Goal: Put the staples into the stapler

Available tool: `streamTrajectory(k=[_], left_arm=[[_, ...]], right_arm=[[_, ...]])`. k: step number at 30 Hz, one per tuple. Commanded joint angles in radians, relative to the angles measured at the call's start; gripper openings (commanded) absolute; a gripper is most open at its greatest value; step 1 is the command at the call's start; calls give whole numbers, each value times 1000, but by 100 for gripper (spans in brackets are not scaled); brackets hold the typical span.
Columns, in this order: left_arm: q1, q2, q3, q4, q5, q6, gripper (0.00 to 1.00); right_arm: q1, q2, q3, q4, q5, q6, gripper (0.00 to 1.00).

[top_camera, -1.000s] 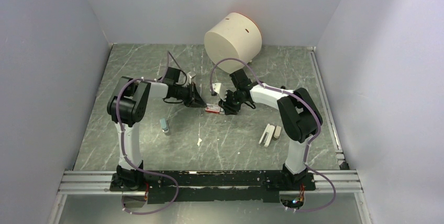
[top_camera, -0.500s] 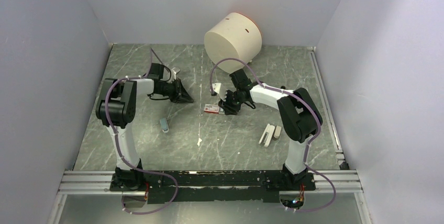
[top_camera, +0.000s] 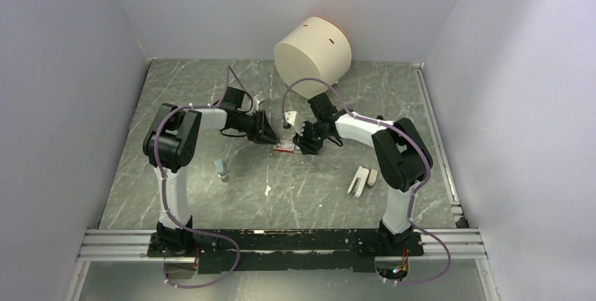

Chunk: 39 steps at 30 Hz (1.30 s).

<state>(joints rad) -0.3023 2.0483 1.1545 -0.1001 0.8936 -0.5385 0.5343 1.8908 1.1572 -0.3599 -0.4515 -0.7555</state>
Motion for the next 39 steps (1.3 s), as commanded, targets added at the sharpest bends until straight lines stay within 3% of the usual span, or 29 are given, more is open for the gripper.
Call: streamTrajectory(k=[1, 21, 23, 27, 30, 39], left_arm=[[-15, 38, 43, 14, -7, -4, 27], [-18, 16, 59, -89, -94, 76, 44], [-18, 16, 53, -70, -78, 61, 42], [-21, 15, 37, -31, -47, 36, 28], [-24, 25, 36, -28, -40, 36, 23], [-27, 45, 23, 12, -3, 11, 24]], right_arm=[[5, 42, -11, -15, 50, -6, 44], [5, 42, -12, -1, 68, 11, 45], [4, 39, -13, 2, 63, 12, 45], [6, 44, -9, -3, 69, 13, 45], [5, 48, -8, -5, 71, 14, 45], [5, 42, -11, -4, 56, 18, 45]])
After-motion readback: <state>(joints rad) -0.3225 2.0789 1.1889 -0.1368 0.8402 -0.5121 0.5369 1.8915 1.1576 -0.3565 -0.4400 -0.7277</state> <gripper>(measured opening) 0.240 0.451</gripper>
